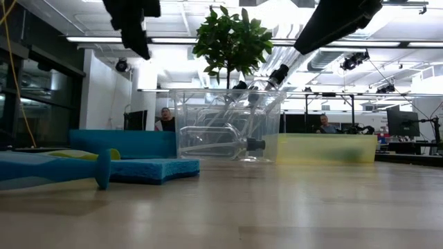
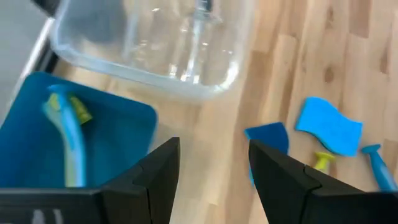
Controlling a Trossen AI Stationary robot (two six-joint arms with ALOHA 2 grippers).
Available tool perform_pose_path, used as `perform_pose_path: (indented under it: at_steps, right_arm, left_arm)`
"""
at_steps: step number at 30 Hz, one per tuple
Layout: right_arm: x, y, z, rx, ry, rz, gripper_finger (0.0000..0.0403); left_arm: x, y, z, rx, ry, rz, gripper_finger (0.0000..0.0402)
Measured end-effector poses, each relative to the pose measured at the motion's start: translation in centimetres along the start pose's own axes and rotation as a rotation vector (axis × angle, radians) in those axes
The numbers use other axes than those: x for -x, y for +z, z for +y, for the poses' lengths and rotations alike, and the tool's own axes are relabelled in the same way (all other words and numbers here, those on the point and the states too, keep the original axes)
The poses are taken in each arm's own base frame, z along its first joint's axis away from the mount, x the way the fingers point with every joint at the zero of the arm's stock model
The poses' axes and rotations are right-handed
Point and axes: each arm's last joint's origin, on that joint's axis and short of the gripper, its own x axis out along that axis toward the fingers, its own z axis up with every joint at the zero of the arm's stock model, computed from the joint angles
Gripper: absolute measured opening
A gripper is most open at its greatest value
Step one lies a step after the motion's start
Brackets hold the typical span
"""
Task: Pick & Place Kitchen Sink Supplies
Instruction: Put the light blue sponge into the yellow bin
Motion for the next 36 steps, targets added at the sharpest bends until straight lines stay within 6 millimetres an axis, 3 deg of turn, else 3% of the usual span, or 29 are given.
perform_pose_path:
  at_steps: [7, 17, 23, 31, 36]
  right_arm:
    - [0.4, -0.2, 0.3, -0.023, 0.015, -0.009, 0.0216]
    - [0.1, 0.7, 0.8, -0.068, 0.081, -0.037, 0.0215]
    - [-1.0, 0.9, 1.7, -0.071, 0.133, -0.036, 0.0216]
    - [-5.2, -0.4, 4.7, 0.009, 0.189, 0.004, 0.0215]
    - [-8.3, -0.5, 5.3, 0.001, 0.233, 0.016, 0.0215]
  left_arm:
    - [-1.7, -5.5, -2.7, 0.039, -0.067, -0.037, 0.0188]
    - [-3.5, -12.9, -6.0, 0.107, -0.202, -0.227, 0.0188]
    - [-4.7, -14.4, -7.9, 0.075, -0.254, -0.244, 0.0188]
    - [-5.3, -14.6, -10.6, 0.003, -0.274, -0.241, 0.0188]
    - [-6.1, -14.6, -11.9, 0.002, -0.217, -0.25, 0.0188]
